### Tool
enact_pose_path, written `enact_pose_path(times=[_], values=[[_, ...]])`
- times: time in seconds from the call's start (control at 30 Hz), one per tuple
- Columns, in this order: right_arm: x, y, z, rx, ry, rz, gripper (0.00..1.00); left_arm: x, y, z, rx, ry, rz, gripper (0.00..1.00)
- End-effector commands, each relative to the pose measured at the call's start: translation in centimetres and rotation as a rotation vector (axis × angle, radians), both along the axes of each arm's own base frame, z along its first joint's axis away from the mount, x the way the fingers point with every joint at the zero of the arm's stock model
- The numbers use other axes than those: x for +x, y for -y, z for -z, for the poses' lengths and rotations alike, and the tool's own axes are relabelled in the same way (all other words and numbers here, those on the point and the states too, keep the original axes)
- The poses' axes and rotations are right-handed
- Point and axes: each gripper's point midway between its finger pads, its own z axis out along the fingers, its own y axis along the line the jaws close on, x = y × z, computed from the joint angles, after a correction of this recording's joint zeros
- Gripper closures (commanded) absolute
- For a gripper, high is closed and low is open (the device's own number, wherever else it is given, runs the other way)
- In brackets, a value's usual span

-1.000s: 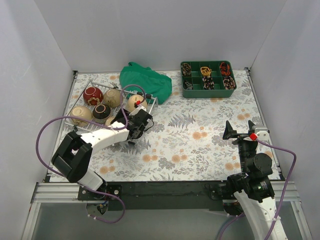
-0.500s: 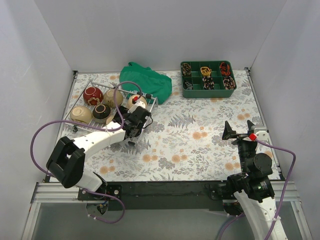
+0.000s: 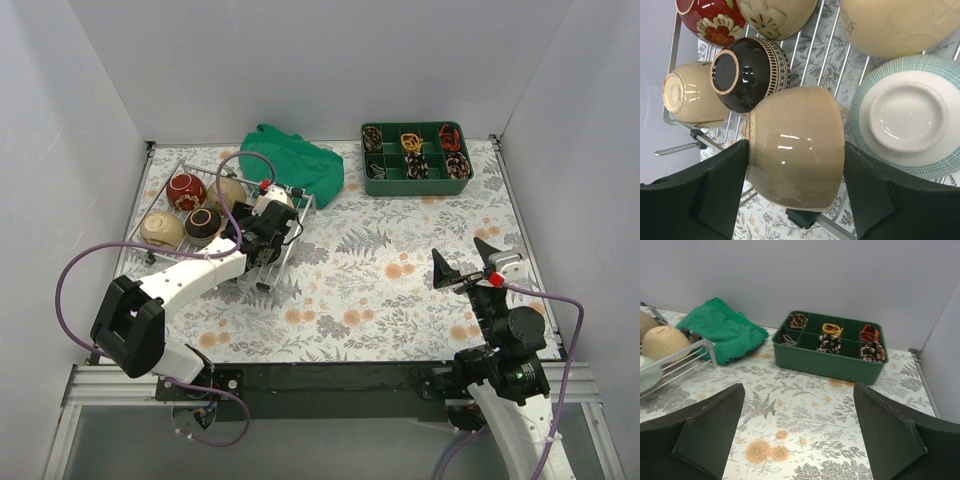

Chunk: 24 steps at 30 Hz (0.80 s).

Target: Unload the bowls from the dish rack

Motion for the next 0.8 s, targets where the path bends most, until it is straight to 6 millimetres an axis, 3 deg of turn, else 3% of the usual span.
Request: enact_pose_path(times=[0.0,0.47,0.57,0.77], values=[[-2.5,-2.7,-3.9,0.001,0.093,-0.185,0.01,1.4,-0.8,-4.7,-0.072,0.126,-0.064,1.00],[0.8,-10.8,-0.4,0.095,-0.331,-0.554,0.01,4.0,-1.2,-9.0,-0.337,0.202,-0.124,1.00],[1.3,-12.3,0.1,0.114,-0.380,-0.628,0.01,4.4,-0.4,-10.6,-0.407,0.224,-0.105,1.00],[3.0,-14.7,-0.9,0.224,-0.434,-0.735,0.01,4.8,1.7,-13.8,-0.552,0.258,-0.056,1.00]])
